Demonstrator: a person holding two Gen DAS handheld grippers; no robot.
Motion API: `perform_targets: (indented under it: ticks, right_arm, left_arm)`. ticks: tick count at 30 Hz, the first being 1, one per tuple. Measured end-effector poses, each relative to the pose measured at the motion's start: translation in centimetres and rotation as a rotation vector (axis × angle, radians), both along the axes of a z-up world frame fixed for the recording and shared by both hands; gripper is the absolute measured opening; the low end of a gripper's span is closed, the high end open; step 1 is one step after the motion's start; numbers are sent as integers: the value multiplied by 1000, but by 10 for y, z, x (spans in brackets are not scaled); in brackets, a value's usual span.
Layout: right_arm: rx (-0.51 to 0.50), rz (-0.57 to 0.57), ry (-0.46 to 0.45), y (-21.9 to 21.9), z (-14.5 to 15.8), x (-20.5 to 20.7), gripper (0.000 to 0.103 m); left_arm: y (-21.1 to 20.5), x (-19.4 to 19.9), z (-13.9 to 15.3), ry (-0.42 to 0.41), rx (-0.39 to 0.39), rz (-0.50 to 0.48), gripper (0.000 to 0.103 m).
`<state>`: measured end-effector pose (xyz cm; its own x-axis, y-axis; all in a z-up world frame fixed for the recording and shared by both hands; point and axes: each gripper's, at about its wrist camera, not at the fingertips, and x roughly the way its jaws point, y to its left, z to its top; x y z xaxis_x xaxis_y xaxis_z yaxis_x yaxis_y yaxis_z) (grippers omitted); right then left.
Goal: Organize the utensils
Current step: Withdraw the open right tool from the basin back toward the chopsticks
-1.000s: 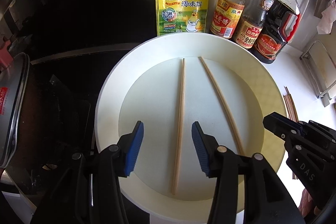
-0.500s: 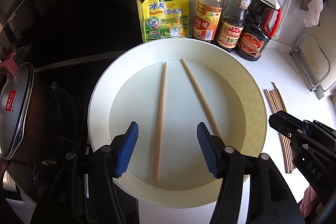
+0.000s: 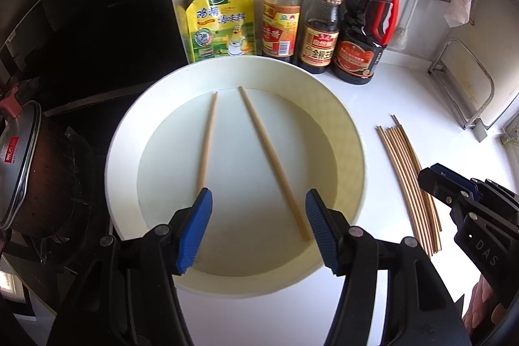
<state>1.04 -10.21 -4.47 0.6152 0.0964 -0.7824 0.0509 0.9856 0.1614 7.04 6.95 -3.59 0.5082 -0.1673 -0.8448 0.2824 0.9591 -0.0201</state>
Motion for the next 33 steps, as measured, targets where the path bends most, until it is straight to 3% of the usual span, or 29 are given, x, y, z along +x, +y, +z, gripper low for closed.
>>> perform_targets:
  ticks: [21,33]
  right_arm:
    - [-40,-54,47,-98,-5,-25,22]
    - [-32,-89,82,-144,-24,-28,22]
  left_arm:
    - [-97,-24,-10,40,-29,-43,59]
    - [-140,-24,-22,61,-26,-68,59]
